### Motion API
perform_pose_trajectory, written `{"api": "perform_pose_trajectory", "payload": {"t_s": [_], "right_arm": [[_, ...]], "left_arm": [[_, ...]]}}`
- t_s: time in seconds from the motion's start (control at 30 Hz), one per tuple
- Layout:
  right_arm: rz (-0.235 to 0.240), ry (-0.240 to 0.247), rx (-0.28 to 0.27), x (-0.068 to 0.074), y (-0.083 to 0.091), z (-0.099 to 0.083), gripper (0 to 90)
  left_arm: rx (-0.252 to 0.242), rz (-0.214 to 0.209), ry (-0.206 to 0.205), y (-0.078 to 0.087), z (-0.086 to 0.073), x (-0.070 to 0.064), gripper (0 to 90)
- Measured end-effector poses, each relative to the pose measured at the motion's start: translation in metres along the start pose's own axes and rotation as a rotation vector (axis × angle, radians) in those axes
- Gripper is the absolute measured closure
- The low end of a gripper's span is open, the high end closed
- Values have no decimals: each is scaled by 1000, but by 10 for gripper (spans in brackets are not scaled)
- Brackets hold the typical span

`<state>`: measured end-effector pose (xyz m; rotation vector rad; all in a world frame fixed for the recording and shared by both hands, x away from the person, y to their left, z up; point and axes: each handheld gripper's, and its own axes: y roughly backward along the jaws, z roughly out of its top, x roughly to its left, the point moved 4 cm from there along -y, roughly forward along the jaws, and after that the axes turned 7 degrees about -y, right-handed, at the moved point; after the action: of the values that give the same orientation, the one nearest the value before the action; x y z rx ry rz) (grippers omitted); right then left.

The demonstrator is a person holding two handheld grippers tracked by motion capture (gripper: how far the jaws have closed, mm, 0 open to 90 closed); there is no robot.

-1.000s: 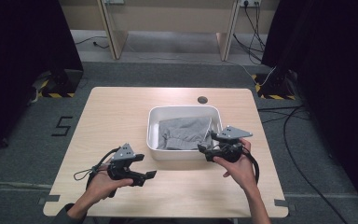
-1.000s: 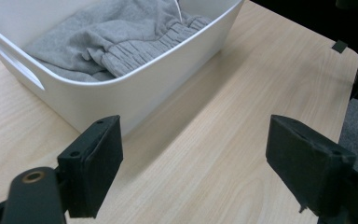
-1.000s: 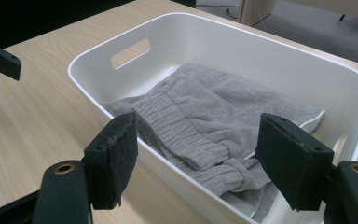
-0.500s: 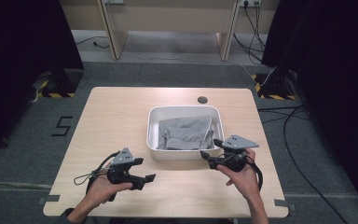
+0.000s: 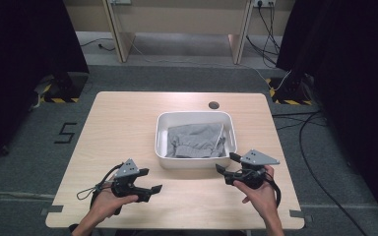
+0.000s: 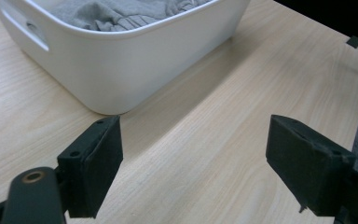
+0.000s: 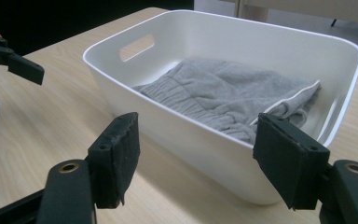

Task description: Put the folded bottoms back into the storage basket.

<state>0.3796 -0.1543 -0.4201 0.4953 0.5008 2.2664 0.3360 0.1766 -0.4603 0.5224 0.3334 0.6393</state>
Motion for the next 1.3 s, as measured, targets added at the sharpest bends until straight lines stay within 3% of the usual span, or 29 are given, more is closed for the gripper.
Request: {"api": "perform_pose_trajectory", "payload": {"t_s": [0.4, 0.77, 1.3], "right_arm": [[-7, 21, 21, 7, 6, -16, 321], [-31, 0, 30, 6, 18, -31, 321], [-28, -19, 84, 6, 13, -58, 314]], "left_arm": [[13, 16, -2, 1, -12, -1, 185], [33, 29, -20, 3, -26, -5, 184], [59, 31, -24, 5, -41, -7, 184]]}}
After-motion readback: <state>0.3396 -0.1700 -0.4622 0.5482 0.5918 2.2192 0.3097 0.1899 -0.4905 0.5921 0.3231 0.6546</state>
